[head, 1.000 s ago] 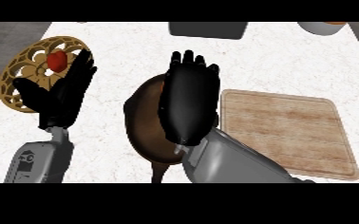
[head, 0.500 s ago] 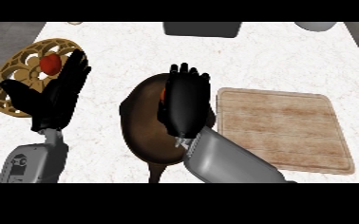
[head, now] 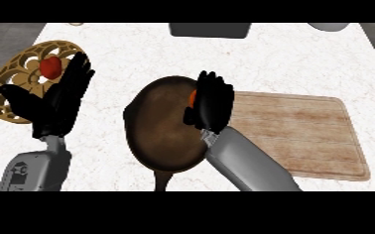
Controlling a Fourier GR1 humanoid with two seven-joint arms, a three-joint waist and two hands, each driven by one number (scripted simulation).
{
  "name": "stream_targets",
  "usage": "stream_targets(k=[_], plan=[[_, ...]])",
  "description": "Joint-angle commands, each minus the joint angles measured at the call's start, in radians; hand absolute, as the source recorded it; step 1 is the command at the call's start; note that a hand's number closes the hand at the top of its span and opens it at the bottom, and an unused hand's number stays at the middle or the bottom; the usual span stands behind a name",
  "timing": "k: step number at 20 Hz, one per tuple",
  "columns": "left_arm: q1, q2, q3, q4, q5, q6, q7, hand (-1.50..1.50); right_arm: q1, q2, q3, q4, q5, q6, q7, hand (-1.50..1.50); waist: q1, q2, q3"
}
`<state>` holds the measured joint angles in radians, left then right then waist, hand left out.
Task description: Pick the tomato from the cutting board and place it in the pan
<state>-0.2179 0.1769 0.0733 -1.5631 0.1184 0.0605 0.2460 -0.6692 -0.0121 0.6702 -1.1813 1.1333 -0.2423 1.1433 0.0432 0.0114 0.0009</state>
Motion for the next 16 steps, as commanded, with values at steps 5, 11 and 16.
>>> stream_targets(k=[5, 11, 16], plan=[[-0.009, -0.008, -0.005, -0.010, -0.003, 0.008, 0.020, 0.00, 0.060, 0.012, -0.024, 0.116, -0.159, -0.297, 0.022, -1.50, -0.010, -0.004, 0.000], [0.050, -0.004, 0.015, -0.005, 0.005, -0.009, -0.034, 0.00, 0.114, 0.012, -0.001, -0.029, -0.107, -0.540, -0.012, -1.50, -0.022, -0.009, 0.000], [0.069, -0.008, 0.018, -0.037, -0.001, 0.012, -0.018, 0.00, 0.297, 0.012, -0.045, -0.226, -0.115, -0.692, -0.098, -1.50, -0.058, -0.018, 0.001]])
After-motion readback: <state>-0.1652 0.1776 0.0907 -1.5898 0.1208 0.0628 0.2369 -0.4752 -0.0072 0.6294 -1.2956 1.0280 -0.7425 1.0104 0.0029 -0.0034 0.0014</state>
